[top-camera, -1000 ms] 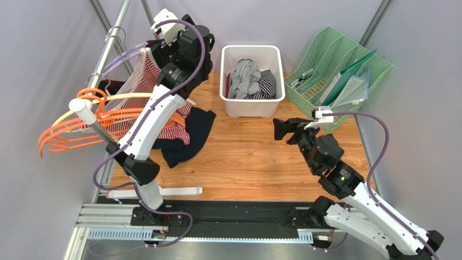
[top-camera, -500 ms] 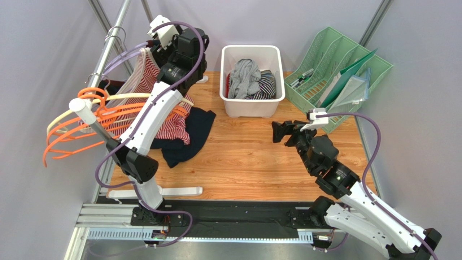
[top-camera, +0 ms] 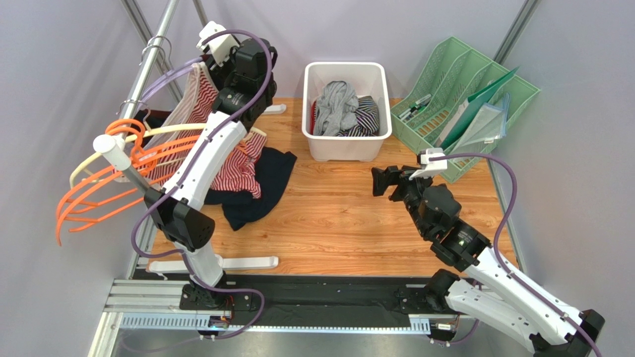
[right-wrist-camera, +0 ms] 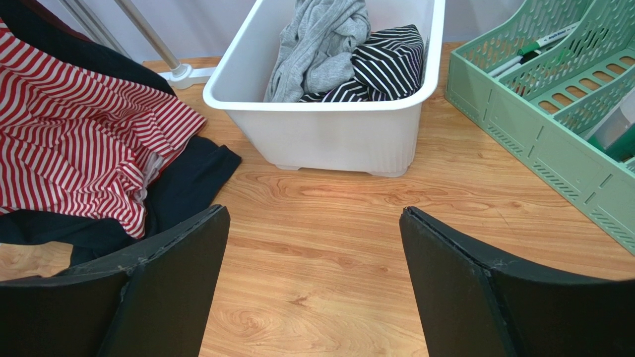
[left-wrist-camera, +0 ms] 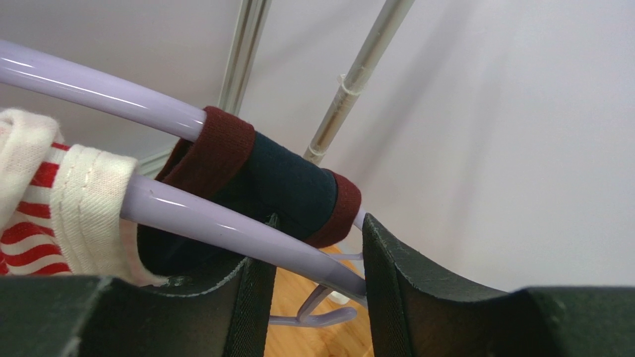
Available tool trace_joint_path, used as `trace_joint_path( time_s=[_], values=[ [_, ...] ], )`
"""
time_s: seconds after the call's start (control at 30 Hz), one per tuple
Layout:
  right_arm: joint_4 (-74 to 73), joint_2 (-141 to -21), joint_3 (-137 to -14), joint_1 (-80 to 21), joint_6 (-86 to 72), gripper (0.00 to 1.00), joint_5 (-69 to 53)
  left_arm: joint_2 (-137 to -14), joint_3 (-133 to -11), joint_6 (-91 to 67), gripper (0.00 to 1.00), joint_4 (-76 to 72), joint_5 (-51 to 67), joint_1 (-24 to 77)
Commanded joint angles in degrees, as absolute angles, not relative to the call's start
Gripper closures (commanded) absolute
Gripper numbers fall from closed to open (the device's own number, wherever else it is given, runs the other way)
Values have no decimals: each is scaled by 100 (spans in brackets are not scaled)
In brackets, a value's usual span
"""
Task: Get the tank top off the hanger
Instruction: Pick up the hanger from the clothesline.
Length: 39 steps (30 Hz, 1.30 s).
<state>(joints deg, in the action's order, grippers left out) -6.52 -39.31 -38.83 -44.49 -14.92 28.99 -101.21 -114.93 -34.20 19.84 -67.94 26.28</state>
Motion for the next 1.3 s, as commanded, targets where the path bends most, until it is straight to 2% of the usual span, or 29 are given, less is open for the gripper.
trace_joint_path(
  time_s=[0.0, 0.13, 0.3, 0.37, 0.47, 0.5, 0.53, 0.63, 0.8, 0.87, 1.0, 1.13, 1.27],
  values=[
    [-369, -3920, -3850, -4456, -1406, 9, 2962, -9730, -11356, -3269, 57, 1573, -6732, 2566],
    [-369, -3929, -3823, -4456, -1397, 9, 2979, -9668, -11276, -3278, 64, 1556, -6724, 2549],
    [-360, -3911, -3814, -4456, -1397, 9, 2971, -9467, -11119, -3471, 77, 1687, -6627, 2549],
    [-369, -3911, -3806, -4456, -1389, 9, 2971, -9387, -11022, -3603, 78, 1723, -6548, 2558],
    [-360, -3929, -3797, -4456, -1397, 9, 2979, -9220, -10881, -3744, 89, 1775, -6347, 2566],
    [-360, -3937, -3797, -4447, -1406, 9, 2979, -9150, -10846, -3753, 98, 1775, -6294, 2584],
    [-360, -3946, -3797, -4456, -1415, 9, 2962, -9115, -10828, -3753, 100, 1758, -6267, 2610],
    [-352, -3990, -3806, -4456, -1433, 9, 2936, -9035, -10837, -3587, 100, 1644, -6267, 2777],
    [-369, -3990, -3806, -4456, -1441, 9, 2944, -8895, -10680, -2270, 100, 476, -6776, 3365],
    [-369, -3973, -3797, -4465, -1450, 9, 2944, -8790, -10548, -2224, 100, 291, -6785, 3550],
    [-378, -3981, -3806, -4456, -1450, 9, 2918, -8535, -10249, -2547, 100, 482, -6602, 3718],
    [-413, -3999, -3841, -4456, -1441, 8, 2839, -8429, -10143, -3548, 100, 1430, -5873, 3770],
    [-466, -4139, -3937, -4465, -1319, 9, 2506, -8271, -9687, -3464, 100, 1240, -5415, 4121]
  ],
)
